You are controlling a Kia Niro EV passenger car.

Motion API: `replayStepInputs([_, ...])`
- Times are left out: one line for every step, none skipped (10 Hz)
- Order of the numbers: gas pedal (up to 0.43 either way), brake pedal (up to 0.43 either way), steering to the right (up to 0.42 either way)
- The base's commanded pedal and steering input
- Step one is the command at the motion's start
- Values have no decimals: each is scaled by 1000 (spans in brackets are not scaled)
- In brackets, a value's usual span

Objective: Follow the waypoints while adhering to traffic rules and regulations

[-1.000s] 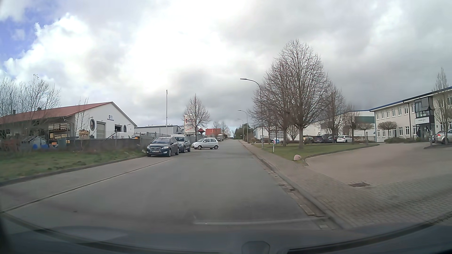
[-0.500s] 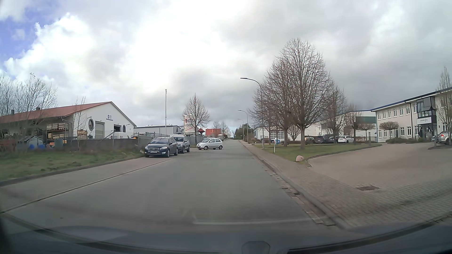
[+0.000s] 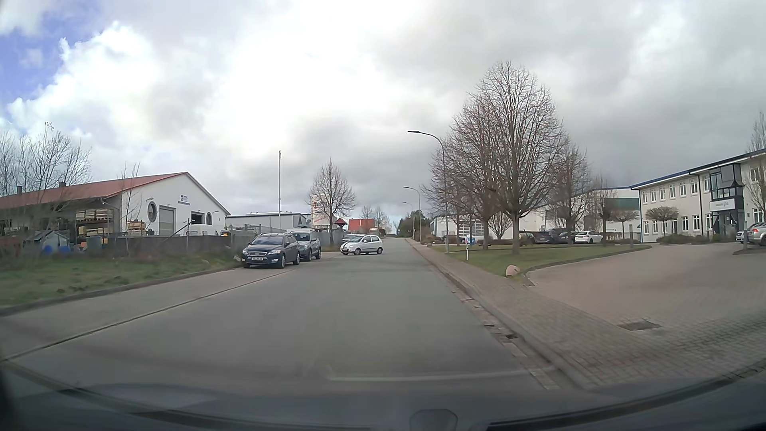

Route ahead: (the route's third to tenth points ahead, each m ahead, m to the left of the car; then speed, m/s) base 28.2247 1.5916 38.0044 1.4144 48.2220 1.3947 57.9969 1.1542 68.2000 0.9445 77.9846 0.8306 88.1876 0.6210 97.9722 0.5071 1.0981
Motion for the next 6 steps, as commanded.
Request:
replayStepInputs([0,0,-6])
replayStepInputs([0,0,-6])
replayStepInputs([0,0,-4])
replayStepInputs([0,0,4])
replayStepInputs([0,0,15])
replayStepInputs([0,0,14])
